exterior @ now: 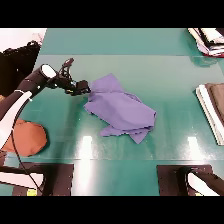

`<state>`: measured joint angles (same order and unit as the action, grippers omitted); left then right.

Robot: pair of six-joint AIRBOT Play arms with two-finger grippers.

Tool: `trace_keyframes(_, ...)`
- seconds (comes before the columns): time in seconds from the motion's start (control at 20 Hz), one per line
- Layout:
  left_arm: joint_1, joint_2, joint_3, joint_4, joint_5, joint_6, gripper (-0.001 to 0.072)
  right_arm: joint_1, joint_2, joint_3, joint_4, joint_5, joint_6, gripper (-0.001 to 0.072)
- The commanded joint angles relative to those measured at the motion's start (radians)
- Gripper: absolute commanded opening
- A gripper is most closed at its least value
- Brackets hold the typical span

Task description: Fold the shirts.

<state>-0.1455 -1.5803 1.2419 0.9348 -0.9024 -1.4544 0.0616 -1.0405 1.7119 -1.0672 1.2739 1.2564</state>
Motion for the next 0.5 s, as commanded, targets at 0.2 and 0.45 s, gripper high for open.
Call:
trace_keyframes(0.2, 0.004, -0.075, -0.020, -0.156, 0.097, 0.050, 0.0406, 0.001, -0.001, -0.142, -0.009, 0.038, 0.045, 0.0014)
trace_keyframes(0.45, 0.020, -0.064, 0.034, -0.124, 0.048, 0.076, 0.0024, -0.005, -0.001, -0.426, -0.010, 0.035, 0.046, 0.0014)
